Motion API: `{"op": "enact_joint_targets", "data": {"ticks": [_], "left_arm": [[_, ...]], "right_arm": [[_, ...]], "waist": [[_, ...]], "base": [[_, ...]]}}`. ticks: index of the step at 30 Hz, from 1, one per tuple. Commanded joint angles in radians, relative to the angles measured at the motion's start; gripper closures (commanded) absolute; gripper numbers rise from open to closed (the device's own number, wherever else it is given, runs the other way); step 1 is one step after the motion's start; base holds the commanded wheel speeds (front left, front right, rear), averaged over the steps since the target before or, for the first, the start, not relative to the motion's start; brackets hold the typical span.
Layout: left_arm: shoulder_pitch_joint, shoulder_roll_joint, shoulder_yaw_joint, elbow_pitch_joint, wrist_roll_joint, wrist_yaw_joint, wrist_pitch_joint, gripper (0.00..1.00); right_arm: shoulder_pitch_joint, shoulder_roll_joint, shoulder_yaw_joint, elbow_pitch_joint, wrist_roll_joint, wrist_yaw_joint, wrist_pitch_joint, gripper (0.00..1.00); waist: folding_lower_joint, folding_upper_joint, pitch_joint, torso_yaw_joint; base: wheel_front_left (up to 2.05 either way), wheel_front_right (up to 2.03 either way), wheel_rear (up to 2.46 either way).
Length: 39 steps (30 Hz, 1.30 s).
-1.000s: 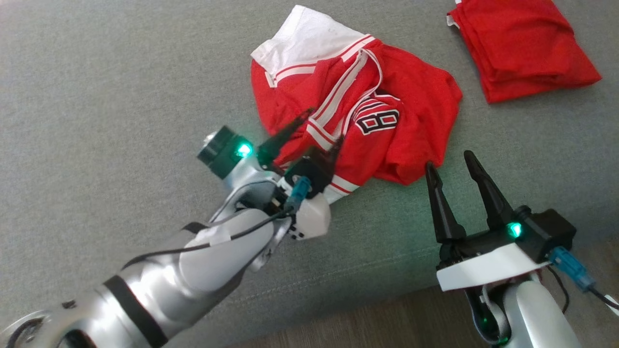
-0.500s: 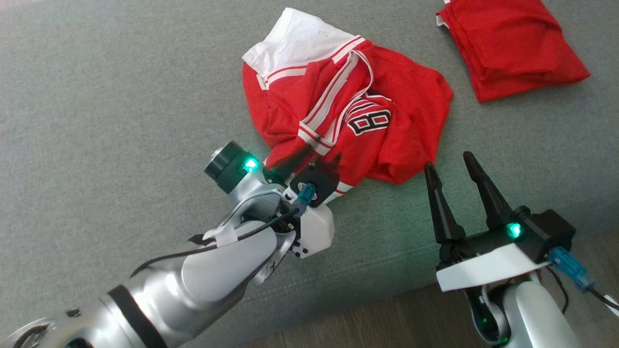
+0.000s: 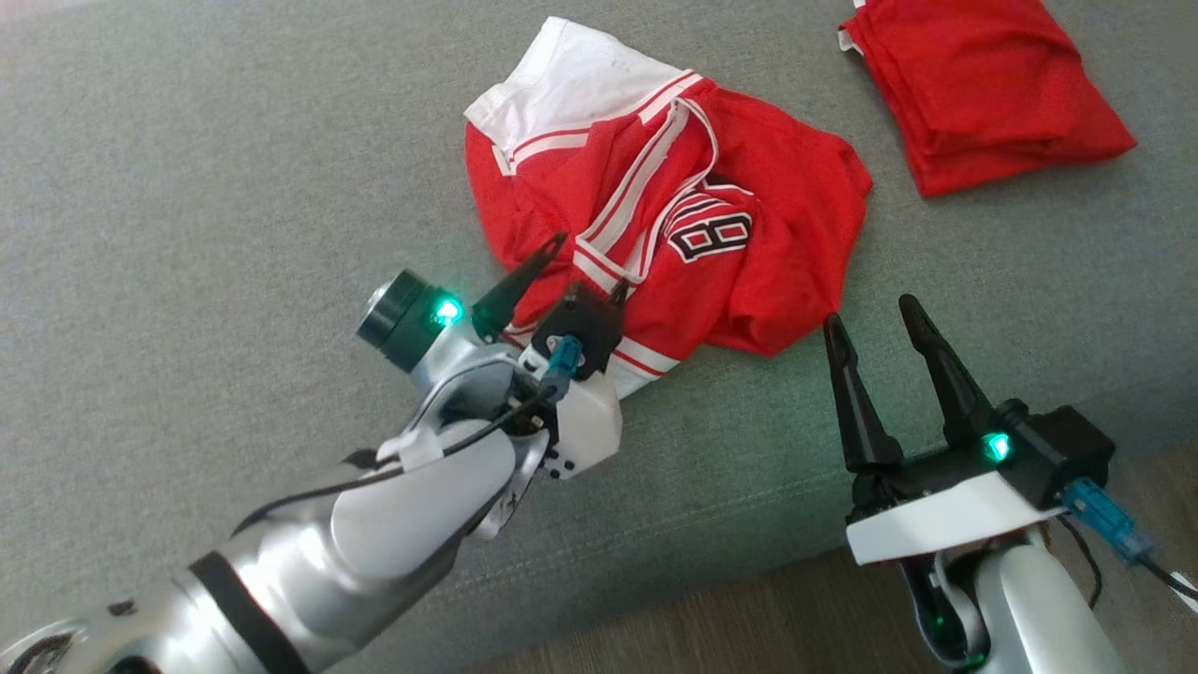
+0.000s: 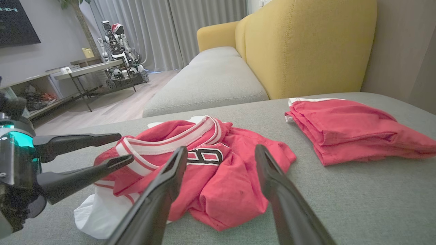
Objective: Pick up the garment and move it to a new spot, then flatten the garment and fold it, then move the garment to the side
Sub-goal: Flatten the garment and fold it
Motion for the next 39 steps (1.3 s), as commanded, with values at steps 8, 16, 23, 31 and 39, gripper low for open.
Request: {"op": "enact_joint_targets", "data": {"ticks": [8,16,23,31,39], "left_arm": [[-0.021,0.013,0.02,-0.036,-0.018,-0.026,0.015,1.0],[-0.05,-0.102,0.138,-0.126,-0.204,-0.168,-0.112,1.0],[-0.23,-0.194,0.387,-0.135,-0.488,-0.276,-0.12,1.0],[-0.572,-0.206,0.639,-0.039,-0.828,-0.263,-0.254,1.0],[-0.545,-0.191,0.841,0.161,-0.801,-0.21,-0.284,1.0]], "right_arm": [[-0.011,0.003,0.012,-0.032,0.009,0.0,-0.009,0.0],[-0.016,0.003,0.012,-0.022,0.021,0.0,-0.009,0.0],[-0.032,0.003,0.05,-0.018,0.046,0.0,-0.009,0.0],[-0.026,0.003,0.054,-0.015,0.066,0.0,-0.009,0.0],[-0.02,0.003,0.038,-0.018,0.068,0.0,-0.009,0.0]], "waist": [[0.0,0.0,0.019,-0.001],[0.0,0.0,-0.009,-0.014],[0.0,0.0,-0.032,-0.06],[0.0,0.0,-0.044,-0.097],[0.0,0.0,-0.049,-0.039]], "base": [[0.0,0.0,0.0],[0.0,0.0,0.0],[0.0,0.0,0.0],[0.0,0.0,0.0],[0.0,0.0,0.0]]}}
